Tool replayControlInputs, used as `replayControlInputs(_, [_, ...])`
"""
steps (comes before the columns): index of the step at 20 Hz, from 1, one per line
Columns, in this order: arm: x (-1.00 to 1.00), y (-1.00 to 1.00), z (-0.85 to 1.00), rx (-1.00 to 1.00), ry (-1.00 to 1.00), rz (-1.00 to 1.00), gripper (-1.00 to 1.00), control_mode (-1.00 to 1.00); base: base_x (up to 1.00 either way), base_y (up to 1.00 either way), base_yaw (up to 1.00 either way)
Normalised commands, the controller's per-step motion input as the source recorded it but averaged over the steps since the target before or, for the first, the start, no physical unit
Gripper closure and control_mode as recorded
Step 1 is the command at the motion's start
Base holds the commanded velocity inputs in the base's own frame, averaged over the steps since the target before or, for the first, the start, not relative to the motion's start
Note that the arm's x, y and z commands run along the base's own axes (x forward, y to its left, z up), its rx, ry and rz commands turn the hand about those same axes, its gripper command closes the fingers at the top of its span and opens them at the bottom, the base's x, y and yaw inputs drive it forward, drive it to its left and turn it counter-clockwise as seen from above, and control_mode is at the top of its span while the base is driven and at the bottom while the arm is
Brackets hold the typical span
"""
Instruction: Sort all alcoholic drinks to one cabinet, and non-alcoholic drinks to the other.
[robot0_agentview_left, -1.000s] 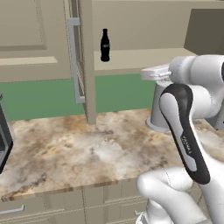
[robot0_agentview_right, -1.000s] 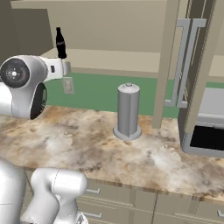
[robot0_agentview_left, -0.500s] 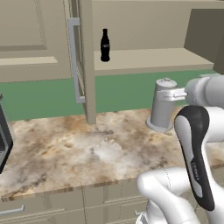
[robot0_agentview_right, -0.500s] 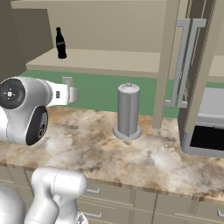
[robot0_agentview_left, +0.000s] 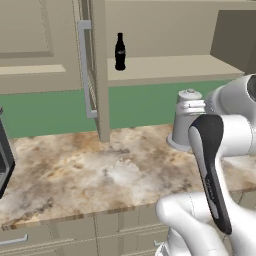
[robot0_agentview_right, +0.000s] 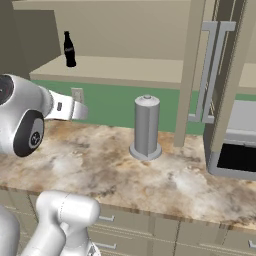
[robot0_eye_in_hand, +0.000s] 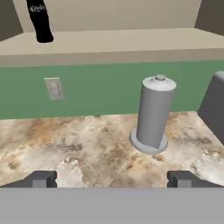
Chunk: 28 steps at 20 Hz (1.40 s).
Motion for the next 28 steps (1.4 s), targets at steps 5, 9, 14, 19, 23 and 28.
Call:
replayControlInputs(5, [-0.15, -0.16, -0.12, 0.03, 0.22, -0.03, -1.00, -1.00, 0.00, 0.00, 0.00])
replayControlInputs(9, [-0.16, -0.20, -0.22, 0.12, 0.18, 0.00, -1.00, -1.00, 0.00, 0.00, 0.00])
replayControlInputs(14, [-0.13, -0.09, -0.26, 0.11, 0.10, 0.00, -1.00, -1.00, 0.00, 0.00, 0.00])
replayControlInputs(19, [0.00, 0.00, -0.21, 0.00, 0.11, -0.04, -1.00, -1.00, 0.00, 0.00, 0.00])
replayControlInputs(23, [0.00, 0.00, -0.01, 0.00, 0.06, 0.00, -1.00, -1.00, 0.00, 0.00, 0.00])
replayControlInputs(28, [-0.14, 0.00, -0.05, 0.00, 0.00, 0.00, -1.00, -1.00, 0.00, 0.00, 0.00])
